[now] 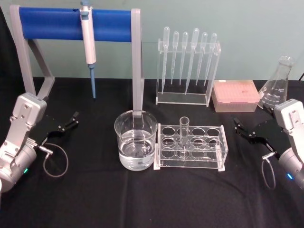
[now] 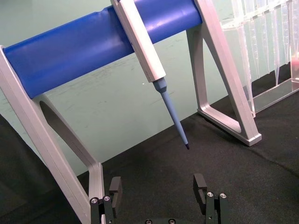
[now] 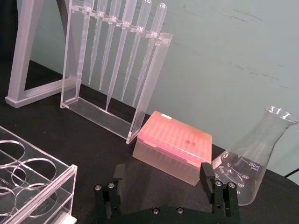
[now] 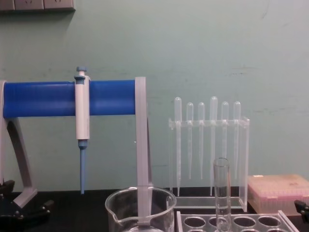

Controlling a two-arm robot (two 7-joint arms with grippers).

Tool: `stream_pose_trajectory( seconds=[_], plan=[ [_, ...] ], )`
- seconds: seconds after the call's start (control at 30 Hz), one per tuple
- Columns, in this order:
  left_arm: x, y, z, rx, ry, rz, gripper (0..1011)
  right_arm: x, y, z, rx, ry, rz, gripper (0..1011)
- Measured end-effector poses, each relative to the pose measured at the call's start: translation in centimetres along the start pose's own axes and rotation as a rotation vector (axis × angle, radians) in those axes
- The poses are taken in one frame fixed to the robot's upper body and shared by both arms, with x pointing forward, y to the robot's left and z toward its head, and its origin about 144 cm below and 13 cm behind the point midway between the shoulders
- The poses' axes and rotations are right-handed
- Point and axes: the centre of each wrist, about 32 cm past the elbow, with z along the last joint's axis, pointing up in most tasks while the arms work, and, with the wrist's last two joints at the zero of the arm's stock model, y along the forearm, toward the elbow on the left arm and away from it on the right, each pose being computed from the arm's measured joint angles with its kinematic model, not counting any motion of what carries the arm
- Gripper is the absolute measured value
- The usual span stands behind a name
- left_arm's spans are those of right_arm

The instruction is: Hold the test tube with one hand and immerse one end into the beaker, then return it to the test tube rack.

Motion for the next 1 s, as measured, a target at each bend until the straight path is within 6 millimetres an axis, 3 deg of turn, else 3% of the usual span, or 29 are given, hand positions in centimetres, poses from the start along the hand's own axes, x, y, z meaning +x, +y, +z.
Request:
stream_pose_trajectory(
  seconds=[1.0],
  plan=[
    [0.00, 0.00, 0.00, 0.000, 0.000, 0.000, 1000, 0.00, 0.00, 0.00, 0.000, 0.000, 0.000, 1002]
  ],
)
